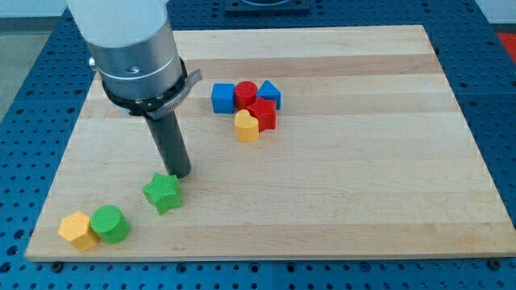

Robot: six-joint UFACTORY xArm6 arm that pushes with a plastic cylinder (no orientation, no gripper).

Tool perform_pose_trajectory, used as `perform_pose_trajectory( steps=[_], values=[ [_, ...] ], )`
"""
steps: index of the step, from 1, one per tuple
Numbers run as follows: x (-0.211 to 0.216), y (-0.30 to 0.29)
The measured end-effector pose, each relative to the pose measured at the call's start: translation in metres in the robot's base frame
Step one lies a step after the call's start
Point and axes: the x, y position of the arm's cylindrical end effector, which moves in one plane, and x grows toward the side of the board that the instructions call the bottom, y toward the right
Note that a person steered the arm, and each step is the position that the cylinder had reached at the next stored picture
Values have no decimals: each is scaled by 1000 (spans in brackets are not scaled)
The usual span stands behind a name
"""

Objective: Move green star diagonally left below yellow heart

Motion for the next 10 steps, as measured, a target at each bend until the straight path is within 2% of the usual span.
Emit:
perform_pose_trajectory(
  steps=[1, 2, 3, 5, 6, 7, 8, 9, 10],
  values=[
    [0, 36],
    [56, 83],
    [92, 78],
    [85, 8],
    [65, -21],
    [24, -22],
    [25, -23],
    [34, -59],
    [25, -90]
  ],
)
